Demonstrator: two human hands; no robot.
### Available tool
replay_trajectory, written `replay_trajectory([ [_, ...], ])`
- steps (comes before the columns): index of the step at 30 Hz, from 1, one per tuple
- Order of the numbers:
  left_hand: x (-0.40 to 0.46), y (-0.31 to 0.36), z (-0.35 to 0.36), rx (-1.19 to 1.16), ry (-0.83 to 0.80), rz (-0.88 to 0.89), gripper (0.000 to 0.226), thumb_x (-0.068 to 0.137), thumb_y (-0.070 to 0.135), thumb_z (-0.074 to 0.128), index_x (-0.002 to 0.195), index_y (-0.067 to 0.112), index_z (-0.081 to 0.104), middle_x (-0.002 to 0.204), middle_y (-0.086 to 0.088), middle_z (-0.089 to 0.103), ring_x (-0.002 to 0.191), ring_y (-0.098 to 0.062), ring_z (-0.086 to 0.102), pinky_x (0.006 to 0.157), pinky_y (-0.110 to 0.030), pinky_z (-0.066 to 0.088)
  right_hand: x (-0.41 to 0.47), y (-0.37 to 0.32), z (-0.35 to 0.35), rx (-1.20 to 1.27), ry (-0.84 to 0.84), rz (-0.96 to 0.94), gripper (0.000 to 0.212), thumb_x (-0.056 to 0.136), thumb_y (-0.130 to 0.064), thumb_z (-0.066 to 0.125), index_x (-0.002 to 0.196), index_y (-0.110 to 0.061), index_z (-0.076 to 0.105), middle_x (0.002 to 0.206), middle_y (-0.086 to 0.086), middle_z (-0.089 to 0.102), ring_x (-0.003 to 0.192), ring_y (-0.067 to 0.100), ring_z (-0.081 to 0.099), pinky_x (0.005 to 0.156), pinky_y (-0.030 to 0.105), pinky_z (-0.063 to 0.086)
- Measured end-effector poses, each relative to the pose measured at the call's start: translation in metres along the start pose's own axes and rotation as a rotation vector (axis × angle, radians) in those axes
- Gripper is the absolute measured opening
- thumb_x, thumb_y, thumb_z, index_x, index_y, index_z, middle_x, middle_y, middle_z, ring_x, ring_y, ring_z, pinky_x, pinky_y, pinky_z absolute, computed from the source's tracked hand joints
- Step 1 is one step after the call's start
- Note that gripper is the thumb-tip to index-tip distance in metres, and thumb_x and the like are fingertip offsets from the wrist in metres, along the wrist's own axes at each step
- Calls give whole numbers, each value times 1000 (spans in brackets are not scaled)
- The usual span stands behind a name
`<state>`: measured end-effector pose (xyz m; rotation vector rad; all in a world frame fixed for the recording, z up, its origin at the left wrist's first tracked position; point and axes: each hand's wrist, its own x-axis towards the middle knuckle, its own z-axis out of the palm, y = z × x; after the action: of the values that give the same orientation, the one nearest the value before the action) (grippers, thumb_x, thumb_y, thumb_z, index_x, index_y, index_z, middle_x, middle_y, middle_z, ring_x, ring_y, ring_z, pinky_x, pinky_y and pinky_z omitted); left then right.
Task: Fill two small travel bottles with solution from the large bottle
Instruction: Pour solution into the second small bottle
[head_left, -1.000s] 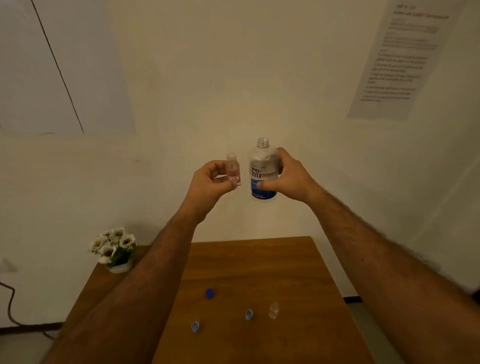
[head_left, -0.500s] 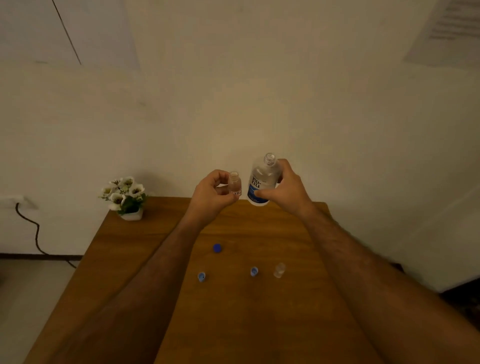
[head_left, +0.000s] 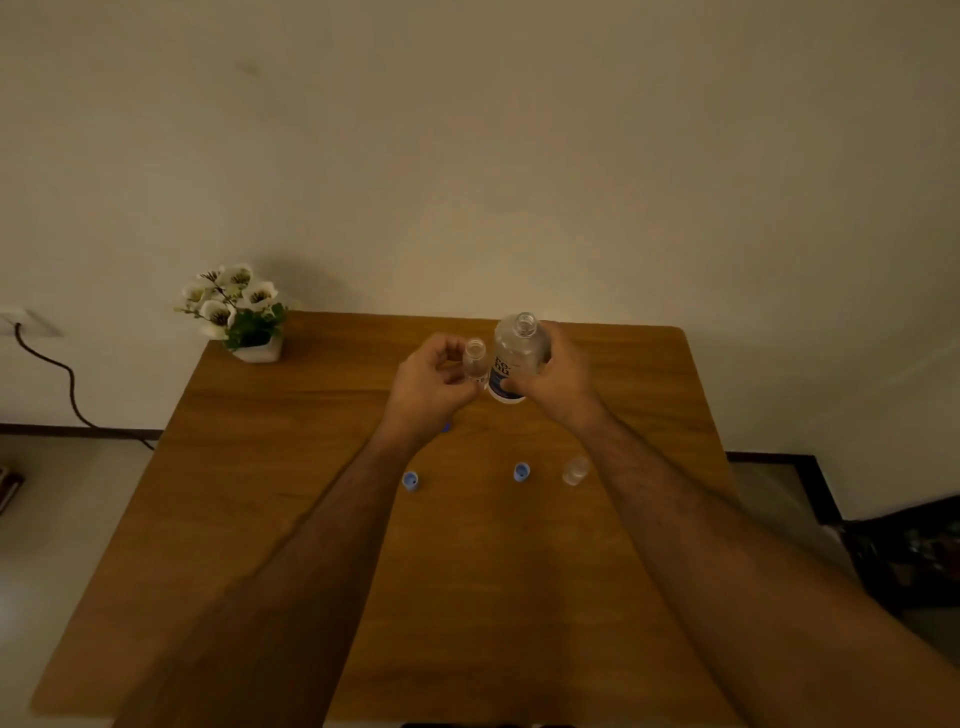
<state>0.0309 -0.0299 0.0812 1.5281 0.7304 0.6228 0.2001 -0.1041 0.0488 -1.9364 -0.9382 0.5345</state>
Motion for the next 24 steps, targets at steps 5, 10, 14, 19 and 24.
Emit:
replay_trajectory([
  [5,-3,-34,2,2,-10,-62,35,78,-2,73,100,20,59,108,-1,69,98,-15,69,73,-24,56,2,28,15,-18,-46,67,81,62,-12,88,132,-22,47,120,-4,58,107,15,56,73,20,47],
  [10,-7,-67,6,-24,-6,-111,38,77,-2,74,100,24,59,109,-1,69,100,-16,68,75,-24,56,2,51,30,-13,-83,147,82,66,-8,85,135,-21,42,123,-2,54,112,18,54,81,31,52],
  [14,-12,-89,9,-48,9,-141,39,76,-5,74,100,23,59,108,-3,68,102,-19,68,84,-32,56,0,65,44,-19,-89,184,82,67,-7,85,136,-20,43,127,1,55,114,19,54,83,30,49],
  [19,-22,-110,9,-24,22,-162,40,76,-5,74,97,26,59,105,2,69,102,-17,67,84,-32,57,-2,75,52,-21,-80,199,81,64,-5,86,134,-18,46,127,0,56,115,18,53,87,31,49],
  [24,-29,-123,10,22,35,-165,41,75,-1,76,97,29,59,105,-2,69,101,-19,67,87,-35,56,-2,82,57,-30,-61,214,82,63,-6,87,133,-18,47,125,0,58,108,13,52,82,26,48],
])
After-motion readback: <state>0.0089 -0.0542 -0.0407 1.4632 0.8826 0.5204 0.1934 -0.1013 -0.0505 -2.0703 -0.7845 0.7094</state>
